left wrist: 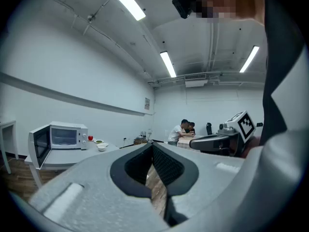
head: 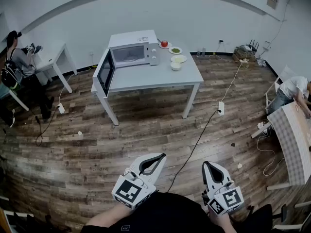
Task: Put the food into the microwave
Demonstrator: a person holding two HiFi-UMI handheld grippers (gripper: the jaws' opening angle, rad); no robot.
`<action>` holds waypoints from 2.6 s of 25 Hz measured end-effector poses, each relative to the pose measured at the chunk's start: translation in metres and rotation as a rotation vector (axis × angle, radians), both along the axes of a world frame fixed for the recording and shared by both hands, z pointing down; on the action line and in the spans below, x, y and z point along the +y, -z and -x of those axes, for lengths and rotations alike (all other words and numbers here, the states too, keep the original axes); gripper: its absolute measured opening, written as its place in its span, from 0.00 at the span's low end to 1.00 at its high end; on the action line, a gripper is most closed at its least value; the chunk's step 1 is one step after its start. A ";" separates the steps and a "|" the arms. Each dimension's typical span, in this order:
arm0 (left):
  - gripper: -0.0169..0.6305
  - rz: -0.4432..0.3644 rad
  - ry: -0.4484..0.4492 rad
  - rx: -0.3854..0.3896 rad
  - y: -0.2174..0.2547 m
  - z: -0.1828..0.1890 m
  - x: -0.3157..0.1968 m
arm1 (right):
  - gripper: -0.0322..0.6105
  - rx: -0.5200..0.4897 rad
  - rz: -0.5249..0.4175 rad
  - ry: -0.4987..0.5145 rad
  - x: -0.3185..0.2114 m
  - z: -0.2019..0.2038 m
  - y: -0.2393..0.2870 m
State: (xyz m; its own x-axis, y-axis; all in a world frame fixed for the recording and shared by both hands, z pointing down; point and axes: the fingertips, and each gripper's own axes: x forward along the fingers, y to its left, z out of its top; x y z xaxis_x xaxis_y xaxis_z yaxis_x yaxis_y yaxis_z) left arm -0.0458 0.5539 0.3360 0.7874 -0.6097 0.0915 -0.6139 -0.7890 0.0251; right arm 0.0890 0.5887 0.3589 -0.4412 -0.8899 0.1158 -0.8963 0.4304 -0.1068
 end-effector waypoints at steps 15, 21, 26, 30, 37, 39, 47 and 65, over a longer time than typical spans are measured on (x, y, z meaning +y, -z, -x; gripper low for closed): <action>0.04 -0.031 -0.003 -0.032 -0.001 -0.011 -0.026 | 0.07 -0.071 0.000 0.013 -0.018 -0.004 -0.010; 0.04 -0.024 0.059 -0.019 0.011 -0.049 -0.041 | 0.07 -0.084 -0.034 0.074 -0.031 -0.046 -0.001; 0.04 0.000 0.111 -0.019 0.007 -0.074 -0.050 | 0.07 -0.080 -0.027 0.104 -0.041 -0.082 -0.006; 0.04 0.003 0.119 -0.033 0.004 -0.092 -0.066 | 0.07 -0.111 0.003 0.100 -0.056 -0.102 -0.015; 0.04 0.004 0.121 -0.036 -0.007 -0.104 -0.125 | 0.07 -0.106 0.030 0.116 -0.114 -0.108 -0.028; 0.04 0.002 0.117 -0.035 -0.009 -0.103 -0.151 | 0.07 -0.104 0.032 0.114 -0.140 -0.107 -0.030; 0.04 -0.015 0.087 -0.037 -0.002 -0.098 -0.266 | 0.07 -0.101 0.032 0.107 -0.259 -0.096 -0.023; 0.04 -0.014 0.074 -0.042 0.001 -0.066 -0.451 | 0.07 -0.107 0.086 0.115 -0.446 -0.062 -0.022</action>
